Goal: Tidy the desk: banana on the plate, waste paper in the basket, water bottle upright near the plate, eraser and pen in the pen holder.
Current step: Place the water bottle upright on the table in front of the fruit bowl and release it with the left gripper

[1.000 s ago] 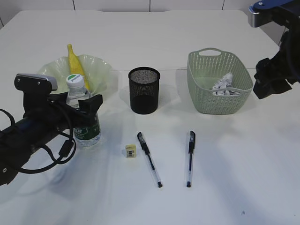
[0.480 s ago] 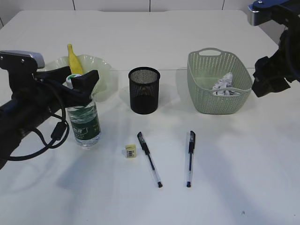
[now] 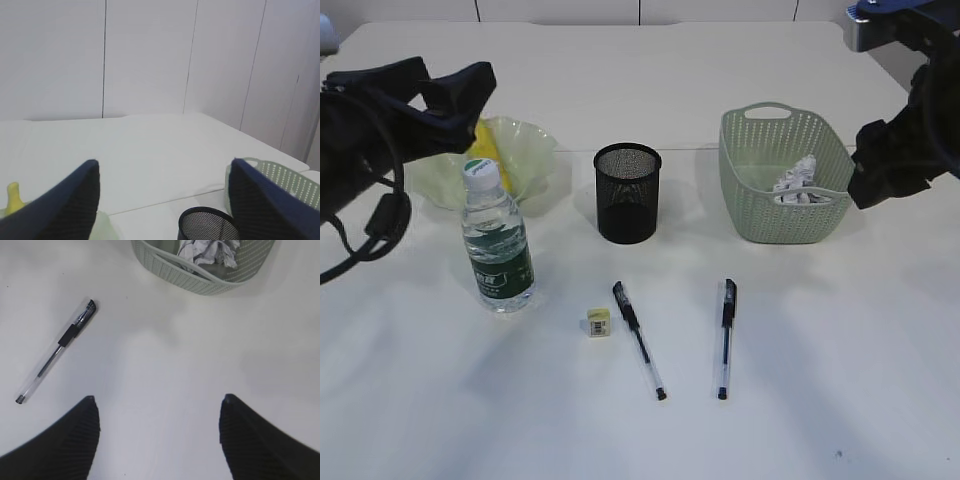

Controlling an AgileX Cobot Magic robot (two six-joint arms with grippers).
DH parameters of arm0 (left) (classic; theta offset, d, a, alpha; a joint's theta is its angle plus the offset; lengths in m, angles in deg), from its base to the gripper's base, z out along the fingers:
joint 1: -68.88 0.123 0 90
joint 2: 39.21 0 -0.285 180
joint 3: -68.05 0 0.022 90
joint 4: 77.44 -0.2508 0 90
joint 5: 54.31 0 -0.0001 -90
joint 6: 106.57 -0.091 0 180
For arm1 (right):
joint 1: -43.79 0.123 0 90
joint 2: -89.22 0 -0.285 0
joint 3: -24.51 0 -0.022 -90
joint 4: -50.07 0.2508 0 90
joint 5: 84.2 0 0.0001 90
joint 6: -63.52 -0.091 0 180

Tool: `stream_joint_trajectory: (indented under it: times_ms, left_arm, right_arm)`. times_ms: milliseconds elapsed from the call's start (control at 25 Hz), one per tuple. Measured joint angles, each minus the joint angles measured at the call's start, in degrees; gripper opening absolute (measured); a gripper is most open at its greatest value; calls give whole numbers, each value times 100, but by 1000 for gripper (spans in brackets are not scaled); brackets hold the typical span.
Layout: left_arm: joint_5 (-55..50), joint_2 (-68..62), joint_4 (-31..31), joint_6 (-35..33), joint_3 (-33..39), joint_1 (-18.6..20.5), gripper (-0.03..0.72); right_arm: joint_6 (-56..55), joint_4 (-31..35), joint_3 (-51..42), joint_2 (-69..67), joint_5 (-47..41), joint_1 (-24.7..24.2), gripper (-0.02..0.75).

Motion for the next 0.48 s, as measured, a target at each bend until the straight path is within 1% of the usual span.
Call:
stream_joint_trajectory:
  times_ms: [80, 240, 320, 480]
  left_arm:
    - [-591, 371, 214, 0, 5, 0, 571]
    - [-1811, 1058, 972, 0, 42, 0, 571]
    - [-2363, 1355, 1252, 0, 42, 23, 571]
    - [-3769, 1821, 1399, 0, 19, 170, 571]
  right_arm:
    - [0, 57, 0, 0, 0, 0, 554]
    - [0, 284, 0, 0, -34, 0, 554]
    - [0, 389, 0, 0, -86, 0, 554]
    - [0, 471, 10, 0, -199, 0, 554]
